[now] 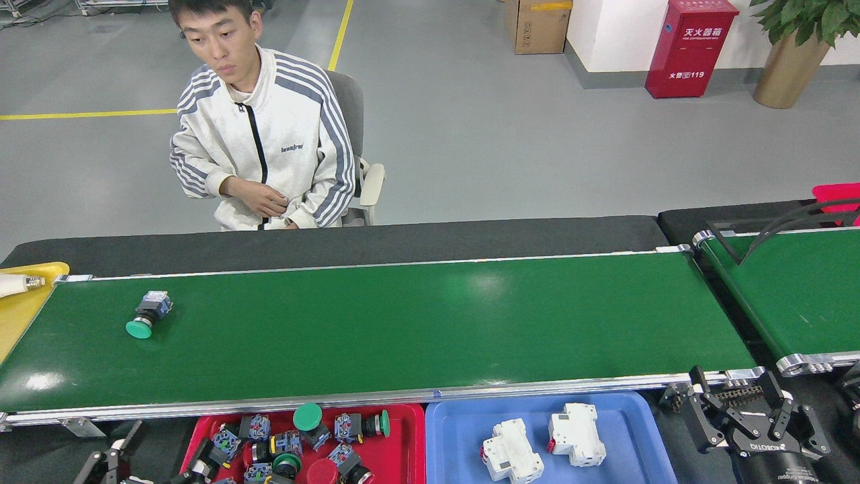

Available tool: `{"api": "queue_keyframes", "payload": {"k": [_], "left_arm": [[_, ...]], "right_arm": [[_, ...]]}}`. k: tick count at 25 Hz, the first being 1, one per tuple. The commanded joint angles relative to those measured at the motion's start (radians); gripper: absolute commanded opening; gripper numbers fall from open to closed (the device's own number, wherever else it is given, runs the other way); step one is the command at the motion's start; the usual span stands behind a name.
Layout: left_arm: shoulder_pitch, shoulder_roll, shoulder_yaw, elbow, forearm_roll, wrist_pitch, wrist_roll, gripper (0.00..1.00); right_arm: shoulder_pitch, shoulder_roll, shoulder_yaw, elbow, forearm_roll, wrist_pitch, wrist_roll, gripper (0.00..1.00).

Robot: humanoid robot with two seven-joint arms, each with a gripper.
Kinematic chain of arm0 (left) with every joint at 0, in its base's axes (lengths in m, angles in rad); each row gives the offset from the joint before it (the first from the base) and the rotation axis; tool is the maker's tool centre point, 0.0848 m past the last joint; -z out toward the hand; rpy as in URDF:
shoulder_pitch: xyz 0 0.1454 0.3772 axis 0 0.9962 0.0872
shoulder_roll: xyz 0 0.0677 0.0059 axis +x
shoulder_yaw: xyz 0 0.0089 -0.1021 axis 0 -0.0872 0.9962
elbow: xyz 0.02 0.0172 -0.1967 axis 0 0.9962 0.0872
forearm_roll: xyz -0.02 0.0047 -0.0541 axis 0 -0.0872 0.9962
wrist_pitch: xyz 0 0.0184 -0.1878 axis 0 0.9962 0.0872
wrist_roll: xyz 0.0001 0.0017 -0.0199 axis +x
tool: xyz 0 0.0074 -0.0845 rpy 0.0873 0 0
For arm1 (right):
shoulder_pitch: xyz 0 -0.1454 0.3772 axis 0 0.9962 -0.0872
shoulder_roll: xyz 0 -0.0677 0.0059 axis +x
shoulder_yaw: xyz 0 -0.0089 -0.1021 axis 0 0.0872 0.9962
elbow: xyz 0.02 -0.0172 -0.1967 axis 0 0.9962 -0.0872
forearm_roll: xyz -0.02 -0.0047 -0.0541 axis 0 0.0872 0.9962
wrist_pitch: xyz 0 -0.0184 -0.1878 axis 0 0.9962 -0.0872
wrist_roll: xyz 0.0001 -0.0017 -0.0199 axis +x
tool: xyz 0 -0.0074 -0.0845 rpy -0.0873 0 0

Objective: Pick switch part from conveyor to tray

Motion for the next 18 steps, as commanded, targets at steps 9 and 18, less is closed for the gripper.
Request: {"api": "queue_keyframes", "payload": {"k": [9, 18], "left_arm": [[-0.378, 0.262, 0.0, 0.459, -0.003, 0.032, -0.03, 1.0], [-0.794, 0.435, -0.302, 1.08, -0.006, 0.241, 0.062, 1.0]], "right_arm": [[0.002, 0.019, 0.013, -0.02, 0.001, -0.011, -0.007, 1.0], [-0.003, 0.036, 0.081, -0.016, 0.001, -0.011, -0.007, 1.0]]}}
